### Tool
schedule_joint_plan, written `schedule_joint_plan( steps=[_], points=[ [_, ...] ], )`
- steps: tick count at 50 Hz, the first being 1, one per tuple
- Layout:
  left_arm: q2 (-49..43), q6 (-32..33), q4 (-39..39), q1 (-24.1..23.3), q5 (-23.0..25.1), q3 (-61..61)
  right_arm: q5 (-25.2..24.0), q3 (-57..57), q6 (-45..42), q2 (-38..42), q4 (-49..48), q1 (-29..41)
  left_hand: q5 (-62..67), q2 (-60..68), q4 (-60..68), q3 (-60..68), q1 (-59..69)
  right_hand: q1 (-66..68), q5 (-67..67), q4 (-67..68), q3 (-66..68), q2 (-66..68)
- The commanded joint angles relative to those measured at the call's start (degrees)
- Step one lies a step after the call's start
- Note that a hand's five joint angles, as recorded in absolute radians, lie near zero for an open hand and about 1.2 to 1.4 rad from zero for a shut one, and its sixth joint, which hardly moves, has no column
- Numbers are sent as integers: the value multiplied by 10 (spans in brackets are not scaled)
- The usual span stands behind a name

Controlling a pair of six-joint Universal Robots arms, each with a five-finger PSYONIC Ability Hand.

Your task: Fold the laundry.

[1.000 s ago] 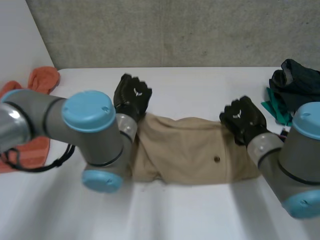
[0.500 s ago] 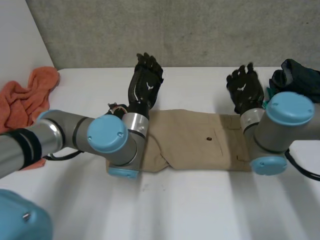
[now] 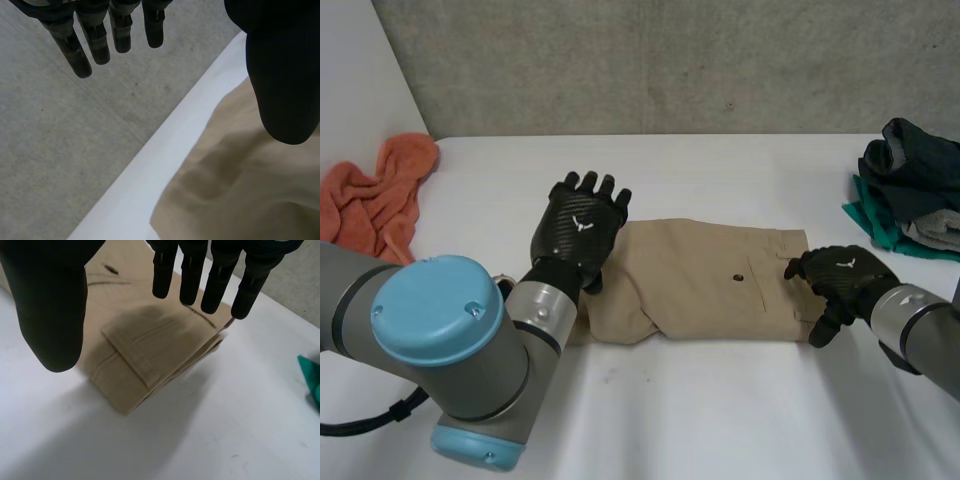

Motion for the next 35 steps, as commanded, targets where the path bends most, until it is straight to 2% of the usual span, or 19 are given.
schedule_joint_plan(
  steps=[1, 2, 3, 4, 9, 13, 21, 25, 26, 30, 32, 33, 35],
  points=[
    [-4, -1, -1, -6, -2, -1, 3, 4, 0, 50, -43, 3, -13, -2, -2, -6, 4, 151, 145, 150, 150, 169],
    [-4, -1, -1, -6, -3, -1, 4, 2, -1, 54, -48, 2, -13, -2, -2, -6, 4, 226, 220, 225, 226, 244],
    [-3, -1, -1, -7, -3, -1, 6, 2, -1, 57, -60, 2, -13, -2, -2, -6, 4, 492, 485, 490, 491, 510],
    [-3, -1, -1, -7, -3, -1, 7, 2, -1, 58, -67, 2, -13, -2, -2, -6, 4, 554, 547, 552, 553, 572],
    [3, 0, -2, -7, -4, -1, 40, 9, -16, 49, -109, -17, -13, -2, -2, -6, 4, 554, 548, 553, 554, 572],
    [16, 0, -3, -7, -4, -3, 58, 18, -48, -1, -128, -26, -13, -2, -2, -6, 4, 554, 548, 553, 554, 572],
    [46, 0, -4, -3, -4, -17, 66, 21, -209, -29, -132, -60, -15, -4, -4, -7, 3, 554, 548, 553, 554, 572],
    [55, 0, -5, 0, -4, -29, 60, 7, -260, -32, -146, 0, -16, -6, -6, -9, 1, 554, 548, 553, 554, 572],
    [62, 0, -7, 2, -4, -32, 60, -7, -271, -30, -162, 51, -15, -4, -4, -7, 3, 554, 548, 553, 554, 572],
    [78, 0, -10, 9, -5, -45, 49, -26, -290, -22, -225, 157, -16, -6, -6, -9, 1, 554, 548, 553, 554, 572],
    [89, 0, -12, 14, -5, -51, 32, -26, -301, -19, -256, 189, -16, -6, -6, -9, 1, 554, 548, 553, 554, 572],
    [101, -1, -16, 19, -5, -55, 3, -24, -318, -6, -284, 223, -18, -7, -7, -11, -1, 554, 548, 553, 554, 572],
    [112, -1, -20, 24, -5, -59, -27, -21, -339, 10, -299, 247, -18, -7, -7, -11, -1, 554, 548, 553, 554, 572]
  ],
)
